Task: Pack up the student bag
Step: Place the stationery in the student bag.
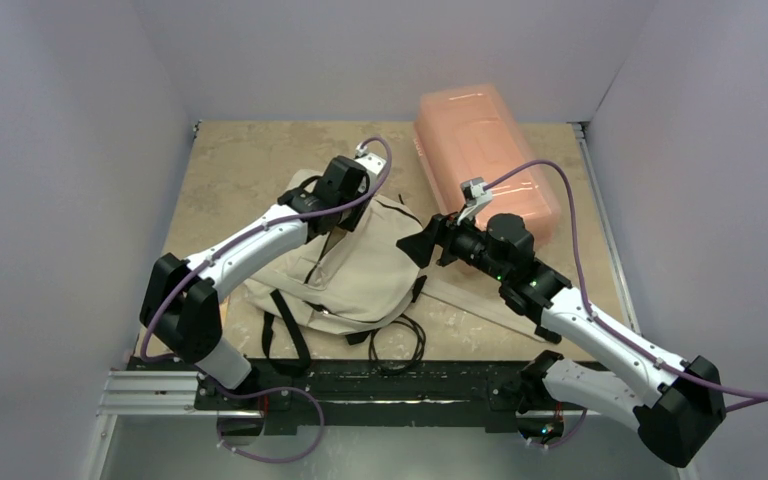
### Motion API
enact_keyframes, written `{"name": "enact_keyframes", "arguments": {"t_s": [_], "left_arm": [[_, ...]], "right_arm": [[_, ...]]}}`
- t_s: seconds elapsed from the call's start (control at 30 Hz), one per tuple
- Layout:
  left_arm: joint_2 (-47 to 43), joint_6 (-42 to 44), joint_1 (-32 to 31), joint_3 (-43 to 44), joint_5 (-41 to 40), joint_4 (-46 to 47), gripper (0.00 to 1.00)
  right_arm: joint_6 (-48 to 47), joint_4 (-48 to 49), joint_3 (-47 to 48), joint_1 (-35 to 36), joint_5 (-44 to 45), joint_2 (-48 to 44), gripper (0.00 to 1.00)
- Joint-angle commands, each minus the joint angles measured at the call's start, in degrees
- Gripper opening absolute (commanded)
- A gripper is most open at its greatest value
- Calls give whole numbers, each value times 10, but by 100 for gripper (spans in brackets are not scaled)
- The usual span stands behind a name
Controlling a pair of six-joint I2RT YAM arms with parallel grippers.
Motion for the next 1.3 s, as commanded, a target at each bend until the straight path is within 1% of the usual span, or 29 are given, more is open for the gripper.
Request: {"name": "enact_keyframes", "arguments": {"t_s": [0.0, 0.13, 0.27, 0.33, 0.4, 0.5, 0.6, 0.7, 0.77, 0.8, 0.87, 0.97, 1.07, 1.1, 1.13, 1.17, 1.27], "left_arm": [[-31, 31, -6, -18, -52, -11, 33], [-43, 31, -6, -39, -49, -10, 46], [-30, 28, -6, -23, -84, -37, 55], [-34, 24, -6, -29, -96, -31, 61], [-42, 13, -6, -34, -107, -28, 64], [-42, -15, -6, -25, -124, -36, 65], [-51, -64, -4, 5, -123, -68, 62], [-86, -117, 1, 36, -84, -104, 56], [-115, -156, 19, 47, -40, -137, 57], [-133, -178, 32, 45, -17, -149, 59], [-180, -221, 70, 21, 28, -164, 63], [-260, -294, 166, -38, 65, -197, 70], [-330, -358, 299, -99, 75, -250, 82], [-350, -383, 345, -116, 67, -268, 86], [-367, -416, 394, -131, 40, -292, 97], [-380, -440, 447, -149, 40, -307, 100], [-405, -471, 586, -206, 80, -305, 100]], "right_arm": [[-4, 28, 0, -2, 8, -2, 81], [-1, 36, 2, -3, -1, 6, 81], [-2, 41, 7, -2, -9, 13, 81], [-3, 40, 8, -3, -10, 14, 81], [-4, 41, 3, -3, -9, 11, 81], [-2, 43, -3, -3, -7, 10, 81], [-6, 41, 3, -3, -10, 19, 81], [-8, 33, 14, -2, -17, 39, 81], [-8, 30, 22, -3, -25, 54, 81], [-8, 31, 25, -3, -31, 60, 81], [-10, 31, 30, -2, -41, 75, 81], [-9, 35, 35, -2, -55, 91, 80], [-14, 28, 44, -3, -67, 101, 80], [-17, 24, 49, -3, -72, 104, 80], [-20, 17, 55, -3, -77, 107, 80], [-22, 12, 59, -3, -81, 109, 80], [-28, 1, 71, -3, -99, 118, 80]]}}
